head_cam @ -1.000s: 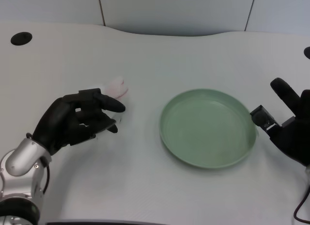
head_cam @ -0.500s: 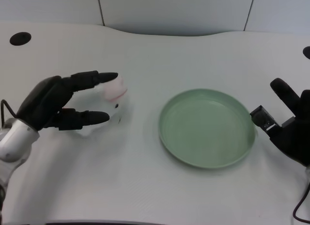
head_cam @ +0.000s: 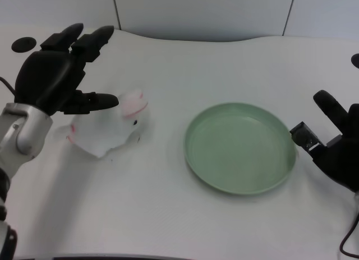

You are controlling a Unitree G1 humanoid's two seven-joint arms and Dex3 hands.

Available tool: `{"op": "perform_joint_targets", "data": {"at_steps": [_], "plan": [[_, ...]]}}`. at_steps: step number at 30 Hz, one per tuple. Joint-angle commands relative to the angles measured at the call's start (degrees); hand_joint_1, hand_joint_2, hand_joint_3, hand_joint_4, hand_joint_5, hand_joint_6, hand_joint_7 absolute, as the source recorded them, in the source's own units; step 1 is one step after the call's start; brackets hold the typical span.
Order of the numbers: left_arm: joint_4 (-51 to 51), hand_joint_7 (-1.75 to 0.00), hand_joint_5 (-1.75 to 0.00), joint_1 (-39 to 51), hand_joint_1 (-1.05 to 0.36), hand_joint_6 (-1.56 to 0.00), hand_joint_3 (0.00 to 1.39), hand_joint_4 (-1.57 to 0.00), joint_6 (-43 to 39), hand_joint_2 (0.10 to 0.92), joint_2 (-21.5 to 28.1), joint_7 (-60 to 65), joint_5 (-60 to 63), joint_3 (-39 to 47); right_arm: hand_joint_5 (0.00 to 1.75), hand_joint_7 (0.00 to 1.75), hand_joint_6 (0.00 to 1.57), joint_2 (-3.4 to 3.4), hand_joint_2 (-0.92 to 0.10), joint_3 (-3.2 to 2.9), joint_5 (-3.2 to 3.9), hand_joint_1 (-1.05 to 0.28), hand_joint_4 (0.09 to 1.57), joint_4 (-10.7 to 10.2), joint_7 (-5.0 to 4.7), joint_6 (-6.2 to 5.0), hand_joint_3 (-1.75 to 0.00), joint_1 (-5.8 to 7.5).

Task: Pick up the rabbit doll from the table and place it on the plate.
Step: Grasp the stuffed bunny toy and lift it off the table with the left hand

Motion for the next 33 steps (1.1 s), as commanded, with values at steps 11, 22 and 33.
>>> {"op": "perform_joint_targets", "data": {"at_steps": [11, 22, 33], "plan": [[9.52, 0.0, 0.0, -4.52, -1.03, 0.0, 0.27, 0.0, 20.16, 0.921, -8.22, -11.62, -3.51, -2.21, 1.75, 1.52, 0.68, -0.7, -0.92, -0.29, 0.03, -0.68, 0.63, -0.4, -0.13, -0.11, -0.33, 0.29], [10.1, -1.59, -1.72, -4.54, -1.02, 0.0, 0.25, 0.0, 23.91, 0.921, -10.94, -17.13, -6.61, -1.26, 1.75, 1.46, 0.71, -0.59, -0.92, -0.42, 0.16, -0.68, 0.63, -0.27, -0.09, -0.2, -0.32, 0.07], [10.89, -1.75, -1.75, -4.12, -1.02, 0.0, 0.21, 0.0, 29.56, 0.921, -13.85, -21.39, -6.25, -2.27, 1.75, 1.45, 0.71, -0.45, -0.92, -0.29, 0.12, -0.68, 0.61, -0.6, 0.53, -0.46, -0.33, 0.37]]}}
